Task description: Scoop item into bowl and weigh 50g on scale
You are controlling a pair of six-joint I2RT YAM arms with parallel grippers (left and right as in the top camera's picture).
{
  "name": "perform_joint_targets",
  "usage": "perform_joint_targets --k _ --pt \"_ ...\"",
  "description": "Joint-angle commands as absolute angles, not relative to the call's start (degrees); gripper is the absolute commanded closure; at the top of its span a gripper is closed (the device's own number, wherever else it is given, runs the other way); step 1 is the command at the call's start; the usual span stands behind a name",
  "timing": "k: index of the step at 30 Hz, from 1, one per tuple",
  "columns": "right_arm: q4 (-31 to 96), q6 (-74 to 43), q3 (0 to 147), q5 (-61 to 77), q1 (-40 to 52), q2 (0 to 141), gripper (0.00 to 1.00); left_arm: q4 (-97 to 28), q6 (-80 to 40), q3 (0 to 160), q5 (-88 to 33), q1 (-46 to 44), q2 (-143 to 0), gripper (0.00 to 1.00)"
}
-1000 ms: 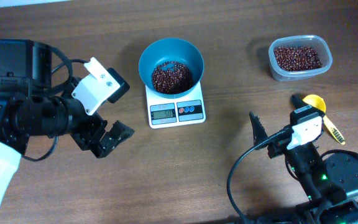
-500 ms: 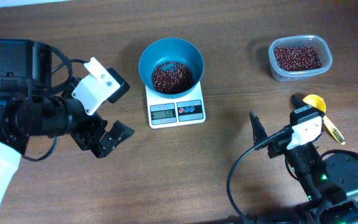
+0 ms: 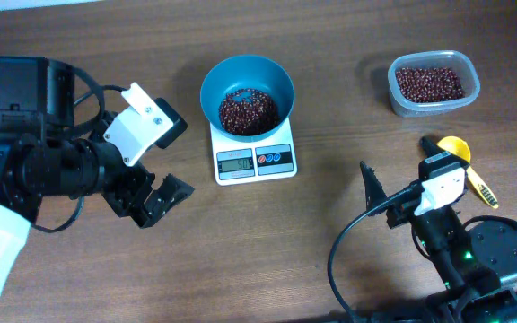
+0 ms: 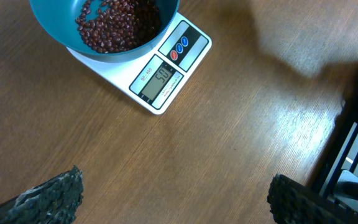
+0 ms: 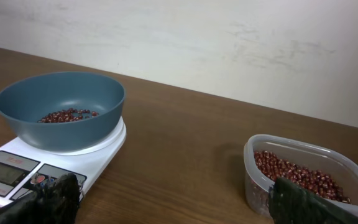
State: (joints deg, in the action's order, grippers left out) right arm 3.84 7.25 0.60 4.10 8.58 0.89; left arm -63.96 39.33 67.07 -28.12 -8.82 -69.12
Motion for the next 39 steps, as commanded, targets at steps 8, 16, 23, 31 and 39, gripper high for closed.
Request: perform_joint_targets --k 8,16,23,31,39 --pt "4.14 6.61 0.32 3.81 9.04 0.19 0.01 -63.94 38.59 67.55 -29.12 -8.84 -69.08 0.01" --pt "4.12 6.63 0.32 3.81 9.04 0.19 0.01 -52.49 38.59 67.55 -25.76 -8.82 -67.0 0.01" --pt "4.14 6.61 0.32 3.81 9.04 0.19 0.01 -49.15 38.57 65.45 -25.19 -8.82 -60.84 0.01" --pt "4.14 6.63 0.32 3.81 9.04 0.19 0.01 -16.6 32.45 35.94 -25.02 -8.54 -40.34 0.01" --pt "4.12 6.61 0.32 3.81 9.04 0.19 0.01 -3.55 7.75 20.69 -12.27 -4.58 -26.3 0.01"
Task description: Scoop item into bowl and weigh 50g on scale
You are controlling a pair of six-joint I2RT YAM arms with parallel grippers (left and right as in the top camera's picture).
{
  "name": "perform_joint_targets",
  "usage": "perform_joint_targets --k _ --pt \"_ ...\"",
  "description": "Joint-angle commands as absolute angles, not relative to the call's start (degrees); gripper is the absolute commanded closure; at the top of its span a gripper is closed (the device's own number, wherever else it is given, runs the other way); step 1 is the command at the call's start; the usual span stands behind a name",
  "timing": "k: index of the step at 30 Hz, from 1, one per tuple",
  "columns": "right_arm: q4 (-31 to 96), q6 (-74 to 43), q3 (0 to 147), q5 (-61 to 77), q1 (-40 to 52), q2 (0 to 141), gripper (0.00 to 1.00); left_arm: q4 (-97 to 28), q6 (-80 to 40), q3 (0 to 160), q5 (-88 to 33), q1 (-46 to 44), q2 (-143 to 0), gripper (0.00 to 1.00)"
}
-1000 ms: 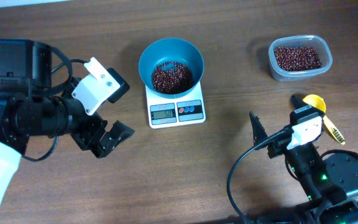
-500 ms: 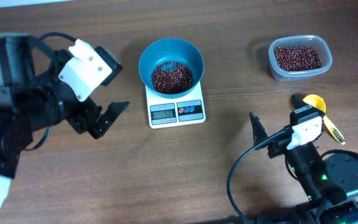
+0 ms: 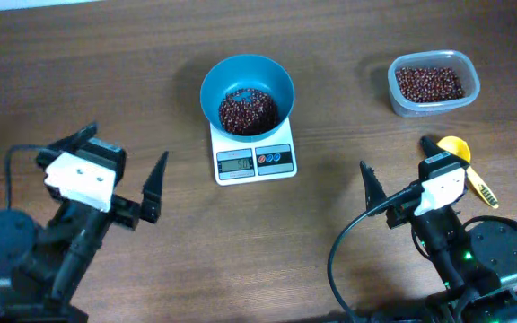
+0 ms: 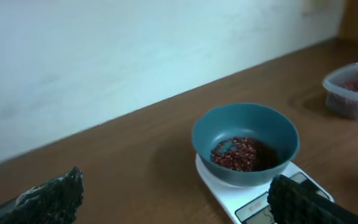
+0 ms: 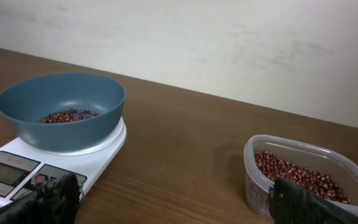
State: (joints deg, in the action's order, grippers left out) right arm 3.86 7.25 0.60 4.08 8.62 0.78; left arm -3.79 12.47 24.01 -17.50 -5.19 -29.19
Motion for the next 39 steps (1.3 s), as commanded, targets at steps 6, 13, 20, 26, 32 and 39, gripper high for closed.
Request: perform_joint_targets --k 6,13,20,26,32,39 --pt "4.14 6.63 0.32 3.81 9.04 0.19 0.01 6.37 7.77 6.5 -11.53 -4.58 -16.01 0.01" --pt "4.12 6.61 0.32 3.81 9.04 0.19 0.01 4.71 7.75 2.76 -11.57 -1.87 -8.21 0.01" --pt "4.12 6.63 0.32 3.81 9.04 0.19 0.01 3.01 7.73 0.49 -11.7 -1.3 -1.63 0.01" --pt "4.12 6.63 0.32 3.81 9.04 0.19 0.01 1.89 5.8 0.49 -10.79 -1.5 -0.23 0.01" --pt "4.14 6.61 0.32 3.81 9.04 0.19 0.01 -3.64 2.68 0.49 -9.26 -1.98 -0.23 0.01" --pt "4.14 6.61 0.32 3.81 9.04 0.19 0.01 -4.64 0.21 0.47 -3.79 -5.37 -0.23 0.01"
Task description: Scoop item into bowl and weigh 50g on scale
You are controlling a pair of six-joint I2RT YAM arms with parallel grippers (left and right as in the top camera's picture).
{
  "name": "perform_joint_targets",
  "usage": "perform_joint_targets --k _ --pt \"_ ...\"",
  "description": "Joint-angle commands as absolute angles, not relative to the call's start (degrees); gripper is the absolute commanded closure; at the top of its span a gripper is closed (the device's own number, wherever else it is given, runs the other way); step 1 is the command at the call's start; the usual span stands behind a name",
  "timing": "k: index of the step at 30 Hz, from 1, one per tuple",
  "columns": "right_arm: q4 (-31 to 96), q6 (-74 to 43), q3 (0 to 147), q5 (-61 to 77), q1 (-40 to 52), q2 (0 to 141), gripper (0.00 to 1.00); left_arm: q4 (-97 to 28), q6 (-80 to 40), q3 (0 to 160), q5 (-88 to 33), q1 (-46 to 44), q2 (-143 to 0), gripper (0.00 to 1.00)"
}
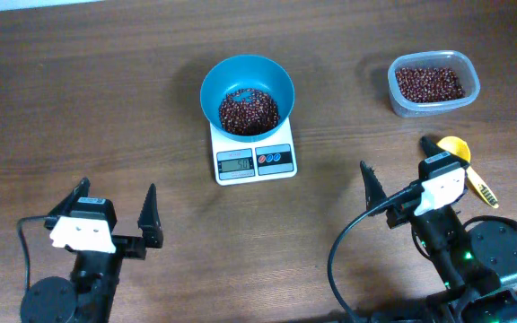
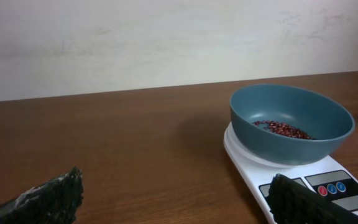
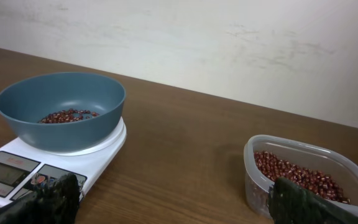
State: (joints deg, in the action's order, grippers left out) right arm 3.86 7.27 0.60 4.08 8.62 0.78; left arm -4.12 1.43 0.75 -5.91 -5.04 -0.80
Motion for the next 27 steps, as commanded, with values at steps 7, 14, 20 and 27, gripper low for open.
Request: perform_joint_targets --k 7,14,20,27 --pt "4.14 6.61 0.32 3.81 9.04 0.19 0.01 -4.82 0.16 0.47 -3.4 -5.37 -0.23 0.01" --pt "4.14 6.61 0.32 3.81 9.04 0.19 0.01 -4.6 1.08 0.49 -4.47 -5.37 -0.23 0.01" --pt "4.14 6.61 0.32 3.81 9.04 0.19 0.01 -4.84 0.51 0.47 2.42 -1.15 -0.23 0.01" --pt "4.14 6.61 0.32 3.81 9.04 0.19 0.01 -4.45 0.89 0.47 5.89 2.42 -0.23 0.01"
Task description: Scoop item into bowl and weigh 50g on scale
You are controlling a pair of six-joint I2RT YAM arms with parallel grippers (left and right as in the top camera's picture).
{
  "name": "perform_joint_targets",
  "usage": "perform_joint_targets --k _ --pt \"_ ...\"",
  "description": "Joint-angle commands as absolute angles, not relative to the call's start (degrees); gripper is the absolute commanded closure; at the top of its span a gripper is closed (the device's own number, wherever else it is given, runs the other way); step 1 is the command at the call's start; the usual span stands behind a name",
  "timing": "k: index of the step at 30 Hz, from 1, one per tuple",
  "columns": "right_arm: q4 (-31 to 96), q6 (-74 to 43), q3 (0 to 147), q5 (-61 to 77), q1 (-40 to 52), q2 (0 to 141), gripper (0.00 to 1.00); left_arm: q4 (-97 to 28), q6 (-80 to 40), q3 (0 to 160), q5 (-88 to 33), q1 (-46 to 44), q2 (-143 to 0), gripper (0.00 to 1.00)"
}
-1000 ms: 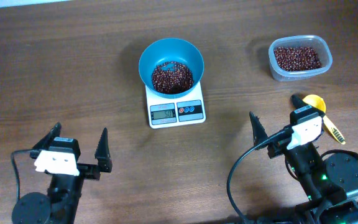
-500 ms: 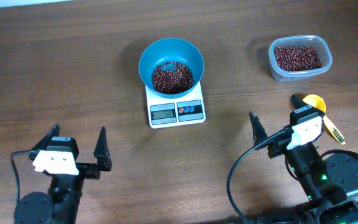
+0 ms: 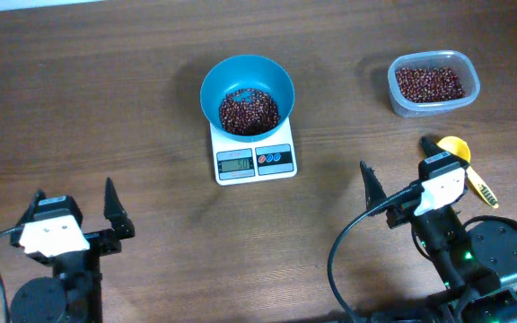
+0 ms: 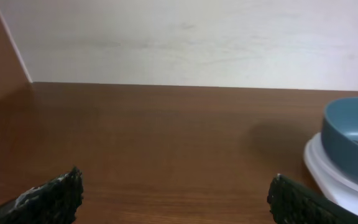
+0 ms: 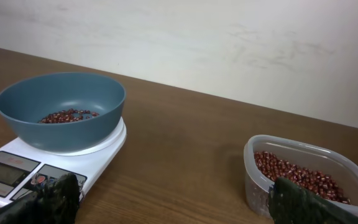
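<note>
A blue bowl (image 3: 247, 96) with red beans in it sits on the white scale (image 3: 254, 160), whose display reads about 50. A clear tub (image 3: 433, 83) of beans stands at the back right. The yellow scoop (image 3: 460, 152) lies on the table beside my right arm. My left gripper (image 3: 73, 197) is open and empty at the front left, far from the scale. Its wrist view shows only the bowl's edge (image 4: 353, 134). My right gripper (image 3: 395, 154) is open and empty, facing the bowl (image 5: 61, 109) and the tub (image 5: 303, 174).
The wooden table (image 3: 106, 81) runs to a pale wall (image 4: 179, 37) at the back. Black cables (image 3: 344, 247) loop by the right arm's base at the front right.
My left arm has drawn back further to the front left corner. Its wrist view has swung left, so the bowl now shows only at the right edge. The right arm has not moved.
My left gripper hung open just left of the scale, looking down at a display of 50. It then stood lower and further front, then at the front left, and now in the corner. The right gripper stayed open beside the laid-down scoop throughout.
</note>
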State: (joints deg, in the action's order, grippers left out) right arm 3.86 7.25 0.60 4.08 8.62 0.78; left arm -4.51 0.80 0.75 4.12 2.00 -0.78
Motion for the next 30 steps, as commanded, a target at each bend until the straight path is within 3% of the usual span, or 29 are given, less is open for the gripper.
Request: perform_joint_targets --k 1,30 --pt "4.12 6.61 0.32 3.81 9.04 0.19 0.01 -4.47 1.17 0.47 5.85 2.42 -0.23 0.01" --pt "4.12 6.61 0.32 3.81 9.04 0.19 0.01 -4.6 3.05 0.51 3.42 2.42 -0.3 0.01"
